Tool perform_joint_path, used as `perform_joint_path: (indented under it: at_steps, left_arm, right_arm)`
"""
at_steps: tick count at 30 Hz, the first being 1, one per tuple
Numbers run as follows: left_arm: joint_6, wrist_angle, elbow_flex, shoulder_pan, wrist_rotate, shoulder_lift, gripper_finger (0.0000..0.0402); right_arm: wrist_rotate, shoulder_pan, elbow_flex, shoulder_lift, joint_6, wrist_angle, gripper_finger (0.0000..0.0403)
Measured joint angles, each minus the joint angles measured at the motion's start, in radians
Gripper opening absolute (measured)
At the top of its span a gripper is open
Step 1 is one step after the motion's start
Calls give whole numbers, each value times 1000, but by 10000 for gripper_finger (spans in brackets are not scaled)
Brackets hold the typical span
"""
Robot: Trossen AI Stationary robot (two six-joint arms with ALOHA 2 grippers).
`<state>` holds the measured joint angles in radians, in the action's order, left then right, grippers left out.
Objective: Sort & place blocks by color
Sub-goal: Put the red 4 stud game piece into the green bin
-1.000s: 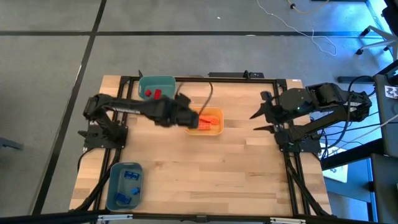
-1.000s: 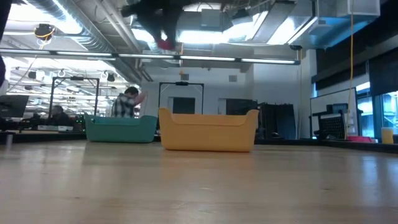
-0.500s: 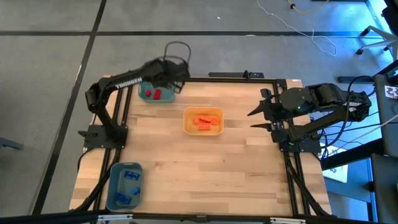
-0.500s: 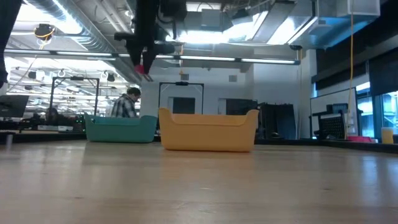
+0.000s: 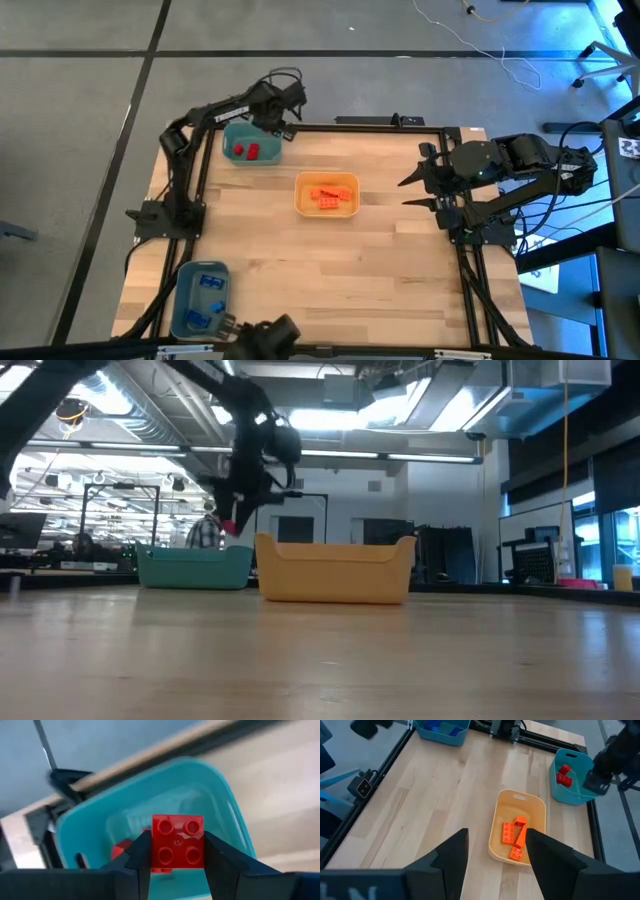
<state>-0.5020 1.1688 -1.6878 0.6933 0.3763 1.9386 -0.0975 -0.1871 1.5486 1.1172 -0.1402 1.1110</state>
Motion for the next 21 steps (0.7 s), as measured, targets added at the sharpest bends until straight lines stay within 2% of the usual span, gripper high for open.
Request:
perform_joint_path:
  at_steps: [3, 11, 21]
  left_arm:
    - [22, -8, 0, 4, -36, 58, 129]
    - [88, -10, 0, 9, -54, 196, 129]
    - [95, -29, 0, 10, -49, 232, 132]
  right_arm:
    - [0, 0, 0, 0, 0, 0, 198]
    - [0, 0, 0, 0, 0, -16, 198]
    - [1, 0, 0, 0, 1, -44, 198]
